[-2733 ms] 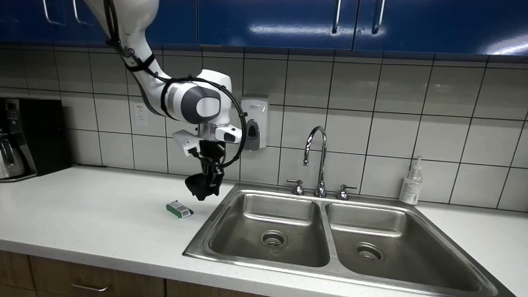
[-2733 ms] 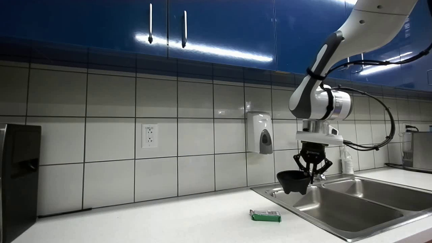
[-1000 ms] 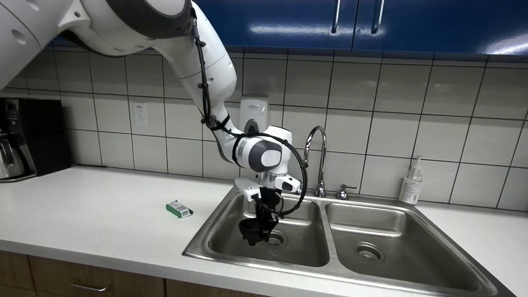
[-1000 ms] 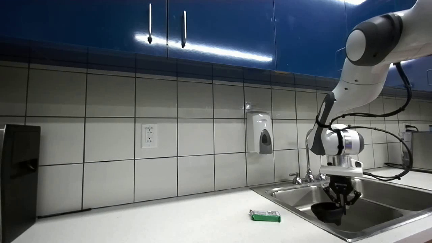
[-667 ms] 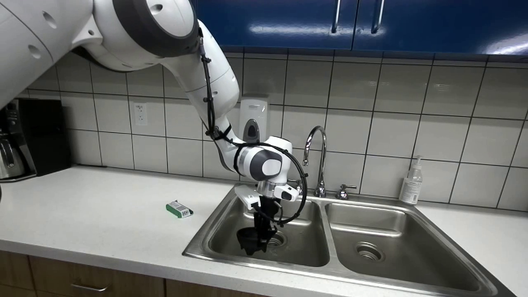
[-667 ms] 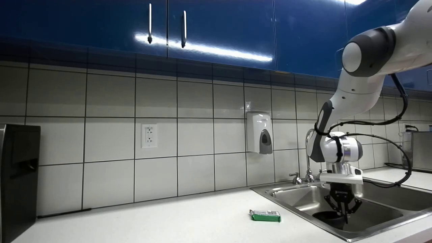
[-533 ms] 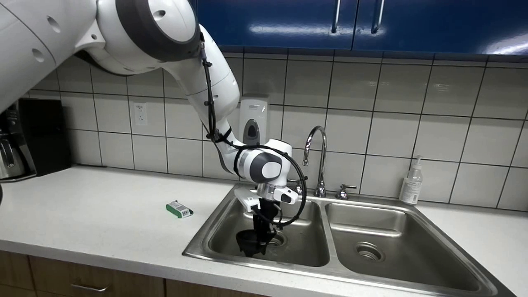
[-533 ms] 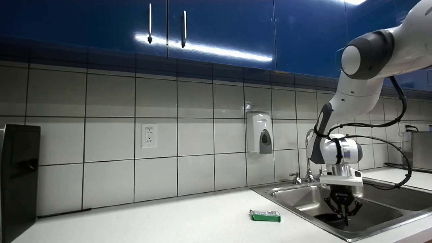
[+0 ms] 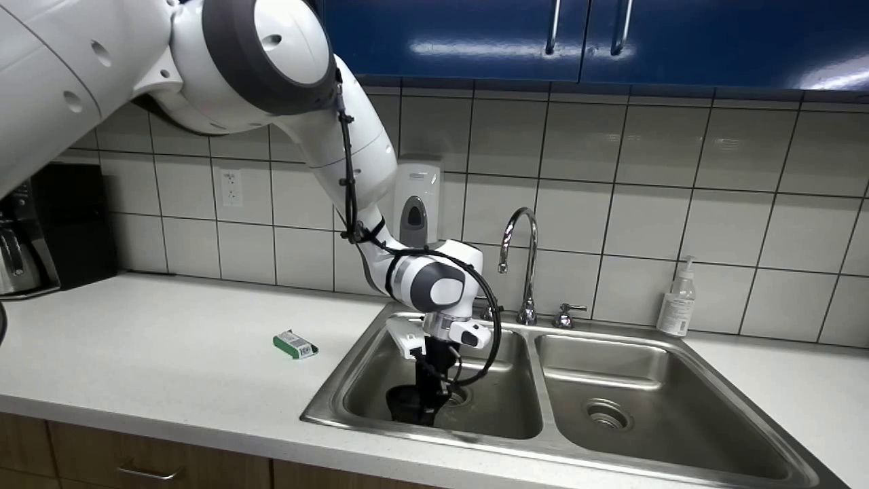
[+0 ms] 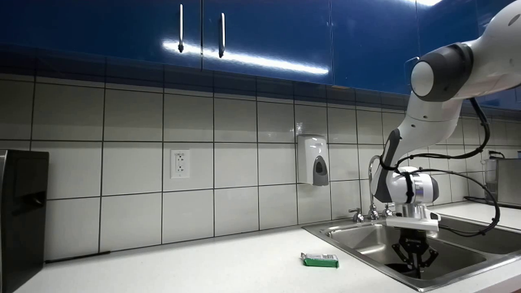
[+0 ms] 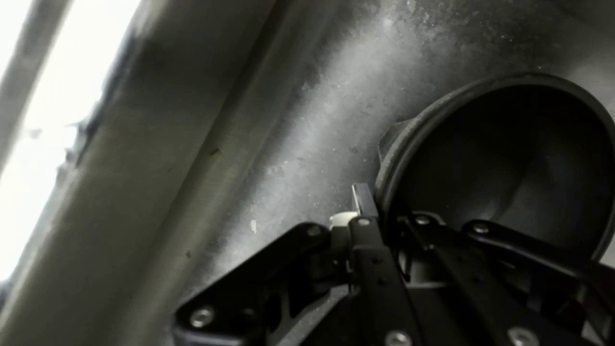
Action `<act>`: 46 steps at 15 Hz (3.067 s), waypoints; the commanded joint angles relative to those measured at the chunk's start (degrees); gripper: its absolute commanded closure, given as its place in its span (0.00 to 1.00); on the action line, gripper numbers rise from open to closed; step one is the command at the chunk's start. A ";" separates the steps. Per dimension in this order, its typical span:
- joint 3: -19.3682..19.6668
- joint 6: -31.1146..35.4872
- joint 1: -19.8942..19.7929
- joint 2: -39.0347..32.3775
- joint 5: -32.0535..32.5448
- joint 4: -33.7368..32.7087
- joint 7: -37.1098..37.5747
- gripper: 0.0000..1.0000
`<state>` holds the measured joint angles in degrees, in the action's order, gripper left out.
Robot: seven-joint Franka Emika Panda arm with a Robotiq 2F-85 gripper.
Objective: Put the bowl into the sink
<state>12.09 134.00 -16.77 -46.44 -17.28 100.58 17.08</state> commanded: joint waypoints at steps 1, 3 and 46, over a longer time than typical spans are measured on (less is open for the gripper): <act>-1.43 -1.90 -1.79 -0.65 -1.36 -1.18 -1.08 0.98; -1.52 -2.13 -1.85 -0.53 -1.57 -1.09 -1.14 0.66; -4.33 -0.02 8.92 62.30 3.77 51.18 -44.08 0.00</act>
<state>7.22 134.78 -9.51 6.61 -15.97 144.51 -22.08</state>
